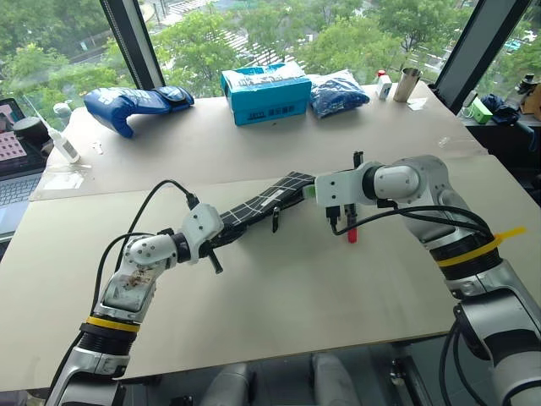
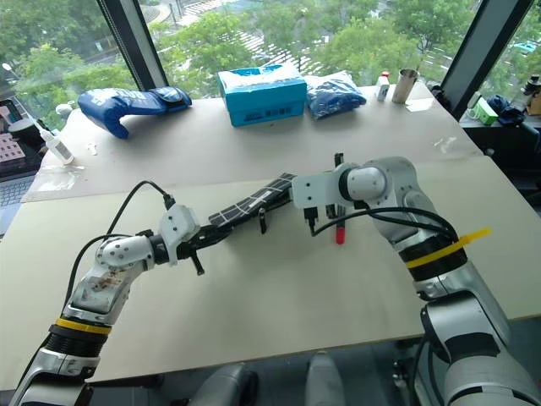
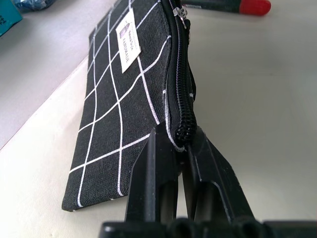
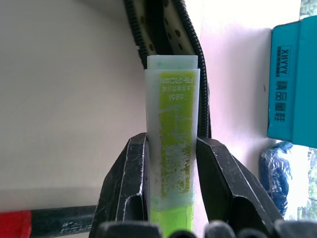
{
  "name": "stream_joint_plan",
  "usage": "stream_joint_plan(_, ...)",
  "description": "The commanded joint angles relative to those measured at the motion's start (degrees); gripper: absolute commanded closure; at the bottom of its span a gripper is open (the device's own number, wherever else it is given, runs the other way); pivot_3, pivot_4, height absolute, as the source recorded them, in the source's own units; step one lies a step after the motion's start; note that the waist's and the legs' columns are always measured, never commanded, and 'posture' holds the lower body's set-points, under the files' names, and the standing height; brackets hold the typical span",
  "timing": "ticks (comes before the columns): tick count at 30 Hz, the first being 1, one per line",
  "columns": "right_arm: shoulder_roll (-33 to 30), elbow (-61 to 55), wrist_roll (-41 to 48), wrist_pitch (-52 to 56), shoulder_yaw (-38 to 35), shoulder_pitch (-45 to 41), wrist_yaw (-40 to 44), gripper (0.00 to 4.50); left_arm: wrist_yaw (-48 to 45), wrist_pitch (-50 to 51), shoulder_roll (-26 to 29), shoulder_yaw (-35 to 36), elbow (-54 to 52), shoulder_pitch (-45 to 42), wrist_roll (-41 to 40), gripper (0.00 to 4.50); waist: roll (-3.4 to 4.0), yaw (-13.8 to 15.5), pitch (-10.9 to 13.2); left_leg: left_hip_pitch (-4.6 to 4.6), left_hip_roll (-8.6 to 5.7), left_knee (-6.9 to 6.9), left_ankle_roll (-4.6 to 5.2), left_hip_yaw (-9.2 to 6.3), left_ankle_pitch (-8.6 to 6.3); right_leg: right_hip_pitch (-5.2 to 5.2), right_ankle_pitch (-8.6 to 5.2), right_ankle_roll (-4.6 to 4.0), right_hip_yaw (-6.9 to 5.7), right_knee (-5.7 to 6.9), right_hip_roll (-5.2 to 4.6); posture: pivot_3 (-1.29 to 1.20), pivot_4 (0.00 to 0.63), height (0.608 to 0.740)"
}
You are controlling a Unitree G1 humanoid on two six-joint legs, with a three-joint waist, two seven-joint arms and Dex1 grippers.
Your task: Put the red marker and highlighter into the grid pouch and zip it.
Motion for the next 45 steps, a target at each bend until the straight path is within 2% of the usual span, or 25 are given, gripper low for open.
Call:
stream_joint_plan(1,1.46,-0.27,-3.48,-0.6,1.67,-1.85,-3.24,3.53,-0.4,-2.44,0.43,-0.48,-0.32,0.31,0.85,4.5,0.0,-0.02,0.0,0.0,0.0,0.0,0.0,0.0,0.0,0.0,0.0,0.0,0.0,0.01,0.0,0.0,0.15,0.74)
stream_joint_plan(4,2.58,0.43,-7.64,-1.33,4.23,-2.16,-5.98,3.53,-0.42,-2.6,0.07,-0.52,-0.13,0.34,0.82,4.5,0.0,-0.08,0.0,0.0,0.0,0.0,0.0,0.0,0.0,-0.01,0.0,0.0,0.0,0.02,0.0,0.0,0.15,0.74)
stream_joint_plan(14,8.1,-0.59,-11.44,-2.51,7.04,-1.4,-9.43,3.53,-0.25,-2.3,-0.79,-0.42,0.19,-0.06,0.4,4.5,0.0,-0.27,0.0,0.0,0.0,0.0,0.0,-0.01,0.0,-0.02,0.0,0.0,0.0,0.03,0.0,0.0,0.15,0.74)
stream_joint_plan(23,8.64,-1.7,-12.2,-15.58,11.18,2.24,-14.06,3.53,-0.25,-2.2,-0.68,0.13,0.38,0.13,0.1,4.5,0.0,-0.88,0.0,0.0,-0.02,-0.02,-0.01,-0.06,0.0,-0.02,0.0,0.0,-0.01,0.04,0.0,0.0,0.15,0.74)
stream_joint_plan(30,11.03,5.68,-15.5,-25.91,12.58,0.42,-27.32,3.53,-0.39,-2.15,-0.62,0.59,0.55,0.1,-0.1,4.5,0.0,-1.36,0.0,0.02,0.0,-0.06,-0.01,-0.04,0.01,-0.04,0.0,0.0,-0.01,0.05,0.0,0.0,0.15,0.74)
stream_joint_plan(33,10.65,9.28,-14.85,-29.49,12.35,0.09,-29.67,3.53,-0.38,-2.04,-0.63,0.83,0.46,0.12,-0.34,4.5,0.0,-1.42,0.0,0.01,0.0,-0.07,-0.02,-0.04,0.01,-0.05,0.0,0.0,0.0,0.04,0.0,0.0,0.15,0.74)
stream_joint_plan(35,10.02,10.32,-12.57,-29.42,11.43,0.45,-26.82,2.52,-0.39,-1.93,-0.64,0.98,0.4,0.15,-0.44,4.5,0.0,-1.46,0.0,0.01,0.0,-0.07,-0.01,-0.04,0.01,-0.04,0.0,0.0,0.0,0.04,0.0,0.0,0.15,0.74)
stream_joint_plan(37,9.44,10.37,-9.6,-28.16,10.06,1.04,-23.42,1.98,-0.38,-1.71,-0.68,1.18,0.37,0.09,-0.65,4.5,0.0,-1.51,0.0,0.01,0.0,-0.07,-0.01,-0.04,0.01,-0.04,0.0,0.0,0.0,0.03,0.0,0.0,0.15,0.74)
stream_joint_plan(41,7.15,9.1,-1.77,-25.27,5.59,0.94,-16.24,0.6,-0.06,-0.14,-1.37,2.35,0.08,-0.31,-2.36,4.5,0.0,-1.4,0.0,0.01,-0.01,-0.06,-0.01,-0.09,0.01,-0.02,0.0,0.0,0.0,0.03,0.0,0.0,0.15,0.74)
stream_joint_plan(45,1.6,9.15,7.28,-25.18,-1.45,-0.7,-11.39,0.6,0.94,3.89,-2.57,4.47,-0.96,-1.2,-6.0,4.5,0.01,-1.21,0.01,0.01,-0.02,-0.04,0.0,-0.18,0.0,0.01,0.0,0.0,0.0,0.01,0.0,0.0,0.15,0.74)
